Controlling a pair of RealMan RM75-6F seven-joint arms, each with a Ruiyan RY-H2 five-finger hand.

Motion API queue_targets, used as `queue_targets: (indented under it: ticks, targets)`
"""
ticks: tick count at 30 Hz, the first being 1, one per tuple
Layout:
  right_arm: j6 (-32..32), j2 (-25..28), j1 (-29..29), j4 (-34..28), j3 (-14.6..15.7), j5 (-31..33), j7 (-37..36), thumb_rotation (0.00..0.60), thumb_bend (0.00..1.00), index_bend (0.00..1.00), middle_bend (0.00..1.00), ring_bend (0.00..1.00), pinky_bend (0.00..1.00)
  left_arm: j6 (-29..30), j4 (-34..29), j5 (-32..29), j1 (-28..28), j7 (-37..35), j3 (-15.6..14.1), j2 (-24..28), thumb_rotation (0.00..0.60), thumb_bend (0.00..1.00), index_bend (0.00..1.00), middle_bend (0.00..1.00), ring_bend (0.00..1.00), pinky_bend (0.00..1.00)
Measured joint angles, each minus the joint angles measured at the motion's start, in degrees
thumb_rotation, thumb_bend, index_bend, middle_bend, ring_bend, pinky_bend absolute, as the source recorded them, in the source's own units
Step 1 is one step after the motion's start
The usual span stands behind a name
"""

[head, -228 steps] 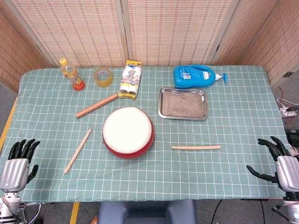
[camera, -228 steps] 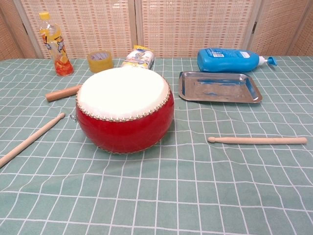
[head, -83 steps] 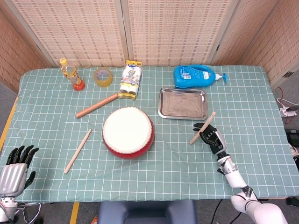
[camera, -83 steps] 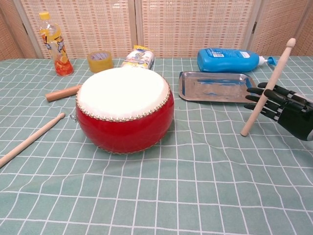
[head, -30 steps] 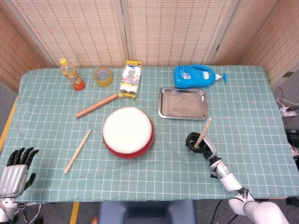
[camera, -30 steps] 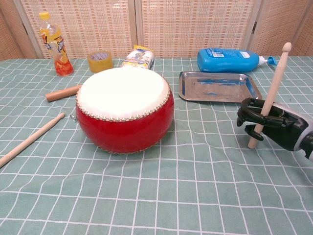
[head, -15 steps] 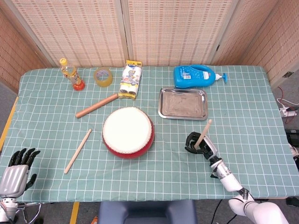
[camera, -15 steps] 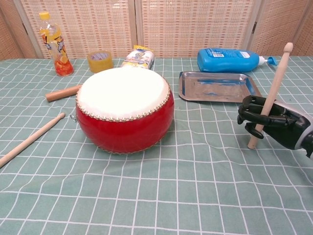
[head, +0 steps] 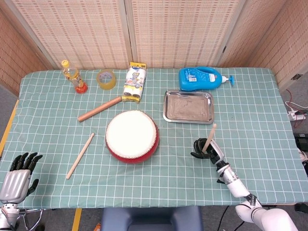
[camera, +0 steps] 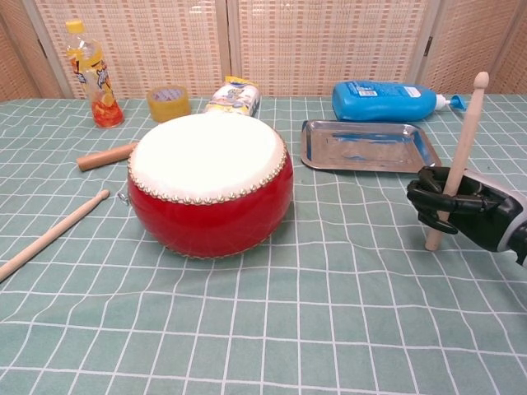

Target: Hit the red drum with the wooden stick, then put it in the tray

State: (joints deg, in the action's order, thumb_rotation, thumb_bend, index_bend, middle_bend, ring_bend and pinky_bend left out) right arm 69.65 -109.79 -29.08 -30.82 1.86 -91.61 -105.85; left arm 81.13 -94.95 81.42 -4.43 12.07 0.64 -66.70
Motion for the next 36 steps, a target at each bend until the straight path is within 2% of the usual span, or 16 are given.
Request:
queue_targets:
  ticks: [4, 11, 14, 17, 23, 28, 32, 36]
  targets:
    - [-0.29, -0.25, 0.07, -0.04, -0.67, 0.68, 0.95, 0.589, 0.05, 0.85, 0.91, 0.88, 1.00, -0.06, 0.05, -0.06, -0.06, 0.03, 0.02, -0.06, 0.600, 0.32, 0.17, 0.09, 0.00, 0.02]
    - [-0.32, -0.52, 0.12, -0.21, -1.61, 1.44, 2.48, 0.592, 0.37, 1.00, 1.00, 0.98, 1.00, -0.04, 0.22, -0.10, -0.05, 0.03, -0.04, -0.17, 0.600, 0.32, 0.17, 0.09, 0.00, 0.02]
    - [0.41, -0.25, -0.07, -0.75, -2.26, 1.64, 3.19, 0.598, 0.53, 1.00, 1.00, 1.00, 1.00, 0.01, 0.27, -0.16, -0.05, 0.11, 0.01, -0.19, 0.600, 0.32, 0.17, 0.09, 0.00, 0.02]
    - [1.06, 0.58, -0.57, -1.99, -2.74, 1.59, 4.41, 0.599, 0.62, 1.00, 1.00, 1.00, 1.00, 0.07, 0.35, -0.15, -0.08, 0.30, 0.04, -0.24, 0.600, 0.32, 0.17, 0.09, 0.00, 0.02]
    - [1.62, 4.18, -2.26, -7.65, -3.58, 1.11, 6.75, 0.598, 0.68, 1.00, 1.00, 1.00, 1.00, 0.26, 0.61, -0.29, -0.07, 0.43, 0.19, -0.39, 0.600, 0.32, 0.17, 0.09, 0.00, 0.02]
    - [0.61, 8.40, -4.53, -14.65, -5.07, 1.21, 12.87, 0.596, 0.68, 1.00, 1.00, 1.00, 1.00, 0.26, 0.82, -0.21, -0.15, 0.23, 0.25, -0.42, 0.600, 0.32, 0.17, 0.09, 0.00, 0.02]
    - [-1.75, 12.75, -6.72, -21.83, -6.39, 1.63, 22.51, 0.600, 0.68, 1.00, 1.00, 1.00, 1.00, 0.38, 0.95, -0.04, -0.17, -0.13, 0.28, -0.41, 0.600, 0.32, 0.17, 0.09, 0.00, 0.02]
    - [-4.80, 16.62, -8.75, -28.55, -8.16, 3.17, 37.09, 0.600, 0.68, 1.00, 1.00, 1.00, 1.00, 0.44, 1.10, 0.22, -0.19, -0.38, 0.23, -0.30, 0.600, 0.32, 0.17, 0.09, 0.00, 0.02]
